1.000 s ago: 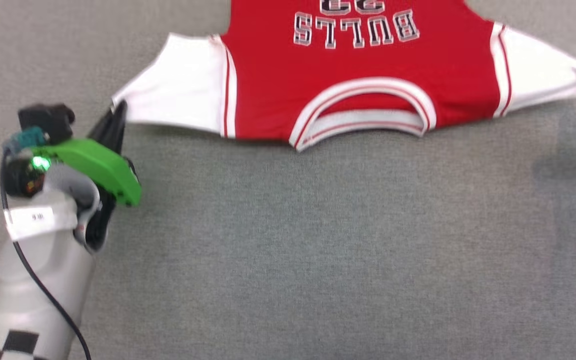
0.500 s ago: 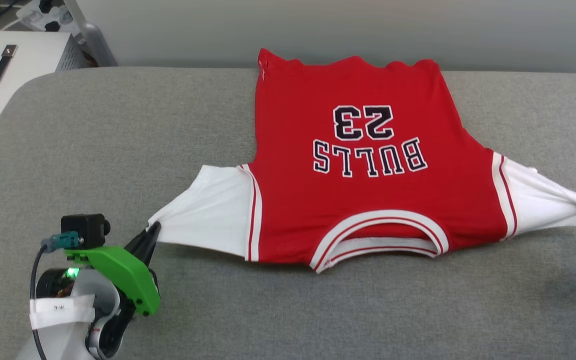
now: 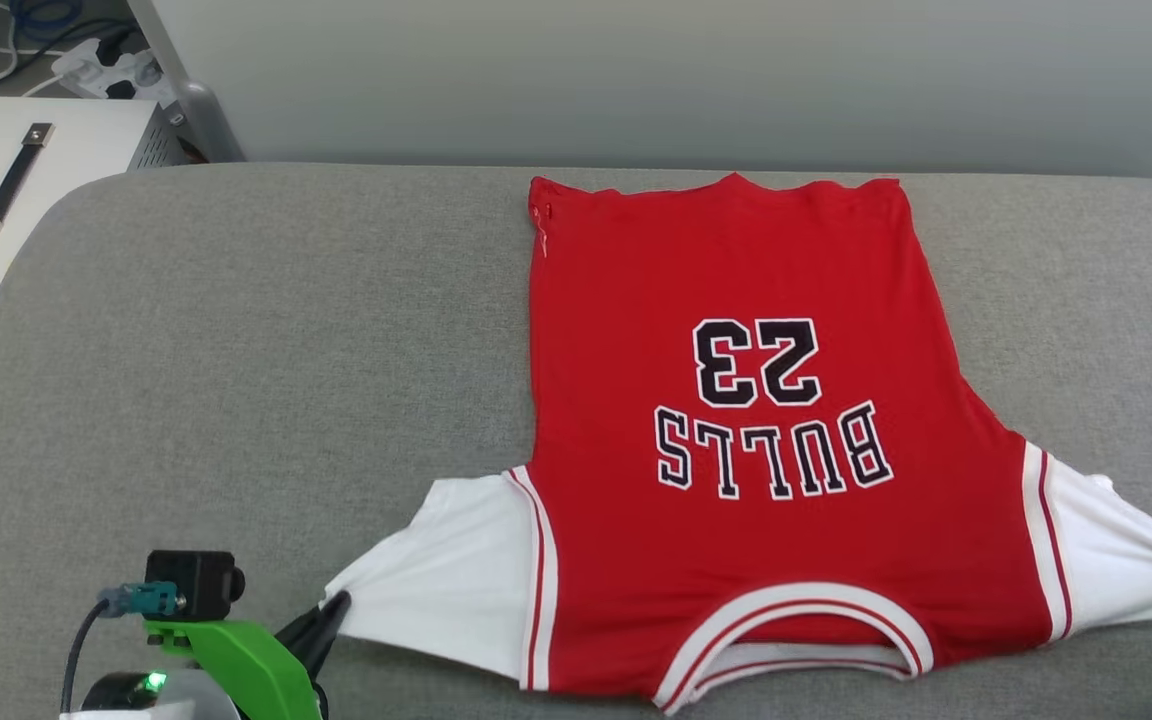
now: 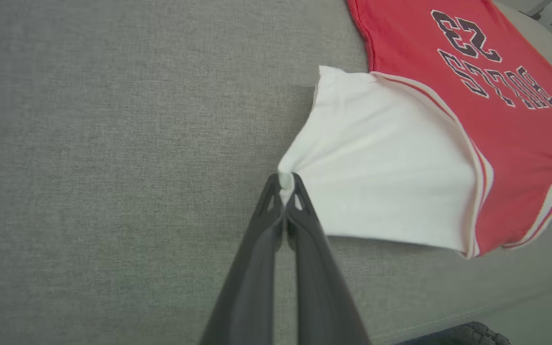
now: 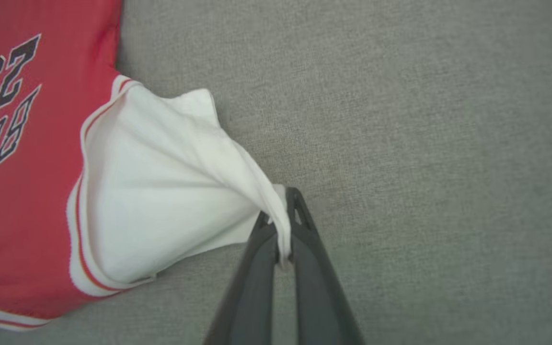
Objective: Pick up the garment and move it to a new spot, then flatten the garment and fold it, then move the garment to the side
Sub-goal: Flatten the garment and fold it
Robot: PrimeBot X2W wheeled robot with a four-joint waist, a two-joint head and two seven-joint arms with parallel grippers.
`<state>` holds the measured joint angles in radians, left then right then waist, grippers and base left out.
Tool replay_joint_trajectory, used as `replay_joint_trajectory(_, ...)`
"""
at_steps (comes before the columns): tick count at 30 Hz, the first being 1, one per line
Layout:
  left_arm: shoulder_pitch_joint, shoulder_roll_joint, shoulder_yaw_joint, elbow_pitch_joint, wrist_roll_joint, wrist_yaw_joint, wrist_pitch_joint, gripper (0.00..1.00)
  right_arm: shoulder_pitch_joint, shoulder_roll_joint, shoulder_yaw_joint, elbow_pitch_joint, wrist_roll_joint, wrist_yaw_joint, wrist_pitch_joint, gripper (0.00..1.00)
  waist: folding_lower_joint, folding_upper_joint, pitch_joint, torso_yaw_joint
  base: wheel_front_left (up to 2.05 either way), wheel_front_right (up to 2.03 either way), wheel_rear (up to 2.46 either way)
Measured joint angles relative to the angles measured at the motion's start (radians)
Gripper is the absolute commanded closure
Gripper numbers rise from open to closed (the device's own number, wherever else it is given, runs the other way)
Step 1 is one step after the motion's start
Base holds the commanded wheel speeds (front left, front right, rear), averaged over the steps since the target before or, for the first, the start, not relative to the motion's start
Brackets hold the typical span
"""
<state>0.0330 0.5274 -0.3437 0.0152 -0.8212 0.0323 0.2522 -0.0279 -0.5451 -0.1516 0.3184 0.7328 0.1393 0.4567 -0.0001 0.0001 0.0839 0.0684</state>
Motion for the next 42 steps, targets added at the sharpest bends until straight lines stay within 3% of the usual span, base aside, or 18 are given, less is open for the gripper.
replay_joint_trajectory(1, 0.008, 0.002, -0.003, -0.011, -0.003, 0.002, 0.011, 1.00, 0.020, 0.006, -0.017, -0.023, -0.012, 0.000, 0.019, 1.00, 0.0000, 0.0000, 0.003, 0.001, 0.00, 0.00, 0.00)
replay_joint_trajectory(3, 0.021, -0.002, -0.020, -0.048, -0.029, 0.016, 0.047, 1.00, 0.088, 0.082, -0.112, -0.145, -0.069, 0.000, 0.129, 1.00, 0.0000, 0.0000, 0.022, 0.006, 0.00, 0.00, 0.00)
replay_joint_trajectory(8, 0.017, -0.004, -0.046, -0.062, -0.022, 0.016, 0.067, 1.00, 0.096, 0.133, -0.165, -0.225, -0.121, -0.001, 0.209, 1.00, 0.0000, 0.0000, 0.042, 0.013, 0.00, 0.00, 0.00)
replay_joint_trajectory(9, 0.016, -0.004, -0.050, -0.067, -0.020, 0.016, 0.075, 1.00, 0.096, 0.138, -0.170, -0.237, -0.134, -0.001, 0.231, 0.87, 0.0000, 0.0000, 0.047, 0.014, 0.00, 0.00, 0.00)
replay_joint_trajectory(10, 0.014, -0.003, -0.057, -0.074, -0.020, 0.017, 0.085, 1.00, 0.096, 0.138, -0.174, -0.251, -0.149, -0.001, 0.250, 0.49, 0.0000, 0.0000, 0.052, 0.015, 0.00, 0.00, 0.00)
replay_joint_trajectory(11, 0.011, 0.000, -0.066, -0.085, -0.015, 0.018, 0.098, 1.00, 0.096, 0.137, -0.177, -0.265, -0.161, -0.001, 0.268, 0.00, 0.0000, 0.0000, 0.058, 0.017, 0.00, 0.00, 0.00)
replay_joint_trajectory(15, 0.000, 0.043, -0.108, -0.134, 0.074, 0.054, 0.157, 1.00, 0.072, 0.130, -0.179, -0.338, -0.168, -0.007, 0.330, 0.00, 0.0000, 0.0000, 0.082, 0.026, 0.00, 0.00, 0.00)
replay_joint_trajectory(21, -0.018, 0.044, -0.152, -0.255, 0.105, 0.093, 0.236, 1.00, -0.077, 0.099, -0.138, -0.469, -0.154, -0.007, 0.479, 0.00, 0.0001, 0.0000, 0.143, 0.044, 0.00, 0.00, 0.00)
replay_joint_trajectory(25, -0.038, 0.045, -0.172, -0.309, 0.123, 0.104, 0.259, 1.00, -0.209, 0.079, -0.112, -0.488, -0.138, -0.007, 0.603, 0.00, 0.0001, 0.0000, 0.192, 0.062, 0.00, 0.00, 0.00)
replay_joint_trajectory(33, -0.093, 0.037, -0.198, -0.366, 0.161, 0.104, 0.273, 1.00, -0.495, 0.004, -0.055, -0.427, -0.152, -0.007, 0.820, 0.00, 0.0001, 0.0000, 0.309, 0.118, 0.00, 0.00, 0.00)
replay_joint_trajectory(42, -0.139, 0.000, -0.215, -0.379, 0.179, 0.100, 0.250, 1.00, -0.807, -0.064, 0.019, -0.275, -0.245, -0.007, 0.896, 0.00, 0.0002, 0.0000, 0.434, 0.198, 0.00, 0.00, 0.00)
